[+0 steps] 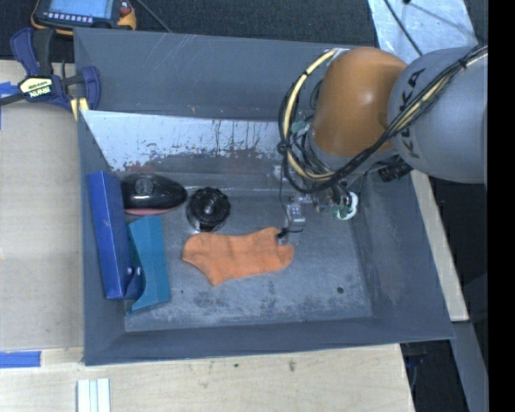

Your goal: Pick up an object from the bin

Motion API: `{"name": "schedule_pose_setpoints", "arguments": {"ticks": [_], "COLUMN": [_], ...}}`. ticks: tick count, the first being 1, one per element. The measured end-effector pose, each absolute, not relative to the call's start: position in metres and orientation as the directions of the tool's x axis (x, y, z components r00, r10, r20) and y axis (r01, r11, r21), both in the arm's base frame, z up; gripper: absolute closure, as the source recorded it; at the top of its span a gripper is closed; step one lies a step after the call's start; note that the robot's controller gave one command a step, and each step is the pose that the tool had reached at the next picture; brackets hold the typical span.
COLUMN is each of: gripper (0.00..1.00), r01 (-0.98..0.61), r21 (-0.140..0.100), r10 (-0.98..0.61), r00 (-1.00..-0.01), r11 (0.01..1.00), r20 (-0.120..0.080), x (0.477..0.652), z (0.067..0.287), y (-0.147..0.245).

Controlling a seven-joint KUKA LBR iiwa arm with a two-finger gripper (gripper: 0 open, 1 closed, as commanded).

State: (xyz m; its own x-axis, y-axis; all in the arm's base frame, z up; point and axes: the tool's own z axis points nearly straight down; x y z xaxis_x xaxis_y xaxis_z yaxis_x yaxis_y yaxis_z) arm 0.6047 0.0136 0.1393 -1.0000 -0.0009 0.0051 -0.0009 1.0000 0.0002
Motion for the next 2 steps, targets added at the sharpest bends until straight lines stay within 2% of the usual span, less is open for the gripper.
{"name": "schedule_pose_setpoints", "arguments": {"ticks": [1, 2], "gripper": [0.0, 0.0], "r01": [-0.001, -0.066], "r21": [0.0, -0.001], "r10": [-0.001, -0.066], "r00": [-1.0, -0.998], "r11": [1.0, 0.998], "r20": [-0.003, -0.009], "x": [0.607, 0.613], "z": [0.144, 0.114], "y": [0.014, 0.025]}}
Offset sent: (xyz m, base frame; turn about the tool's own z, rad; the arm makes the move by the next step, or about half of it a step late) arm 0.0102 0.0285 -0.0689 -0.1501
